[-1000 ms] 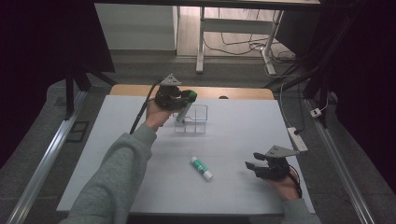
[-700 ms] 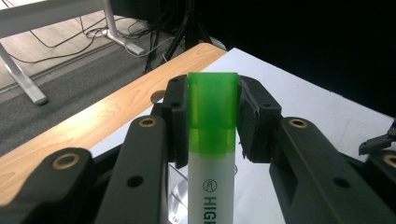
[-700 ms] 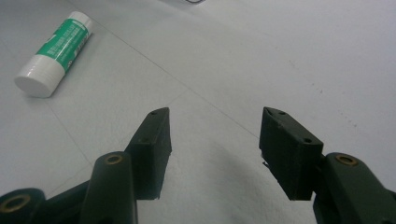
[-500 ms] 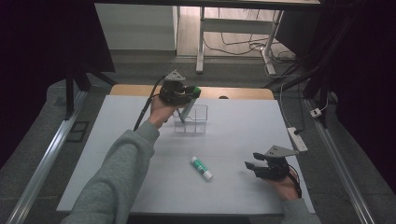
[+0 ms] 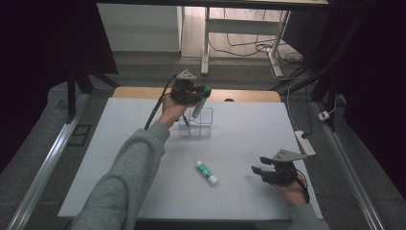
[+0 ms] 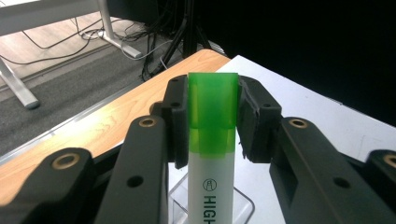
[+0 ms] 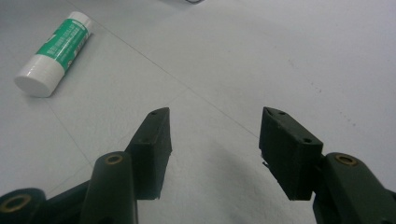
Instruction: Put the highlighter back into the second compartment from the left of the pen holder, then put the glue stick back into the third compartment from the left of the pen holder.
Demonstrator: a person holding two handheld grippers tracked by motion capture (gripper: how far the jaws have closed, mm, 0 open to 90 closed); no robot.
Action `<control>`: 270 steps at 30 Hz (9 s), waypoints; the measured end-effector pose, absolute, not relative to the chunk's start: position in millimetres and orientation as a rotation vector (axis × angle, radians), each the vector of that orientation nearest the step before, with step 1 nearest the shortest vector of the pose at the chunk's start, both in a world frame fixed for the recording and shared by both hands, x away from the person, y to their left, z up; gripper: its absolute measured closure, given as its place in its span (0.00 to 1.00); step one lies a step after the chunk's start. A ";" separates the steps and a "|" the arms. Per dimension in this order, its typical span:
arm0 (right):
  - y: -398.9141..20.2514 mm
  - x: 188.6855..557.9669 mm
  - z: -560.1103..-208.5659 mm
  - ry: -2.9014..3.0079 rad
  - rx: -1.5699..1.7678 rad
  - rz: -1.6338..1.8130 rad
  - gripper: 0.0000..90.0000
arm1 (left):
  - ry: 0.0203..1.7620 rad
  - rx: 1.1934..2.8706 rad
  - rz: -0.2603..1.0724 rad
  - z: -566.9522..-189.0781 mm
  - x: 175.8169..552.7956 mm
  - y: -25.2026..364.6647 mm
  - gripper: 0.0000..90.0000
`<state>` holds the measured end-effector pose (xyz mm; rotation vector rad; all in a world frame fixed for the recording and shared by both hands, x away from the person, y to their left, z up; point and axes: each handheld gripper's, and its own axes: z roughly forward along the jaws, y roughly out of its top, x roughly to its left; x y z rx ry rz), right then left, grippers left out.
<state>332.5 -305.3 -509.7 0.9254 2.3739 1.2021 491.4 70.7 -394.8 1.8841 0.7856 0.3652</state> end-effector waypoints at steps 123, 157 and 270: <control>-299.9 332.9 -505.9 2.373 0.899 1.180 0.47 | 1.007 2.069 0.430 -512.8 273.9 241.0 0.38; -246.2 335.7 -491.3 2.489 0.874 1.115 0.44 | 0.995 2.097 0.408 -518.3 275.5 240.8 0.37; -133.6 340.2 -490.7 2.874 0.697 0.858 0.72 | 0.807 2.214 0.505 -506.2 264.6 197.9 0.34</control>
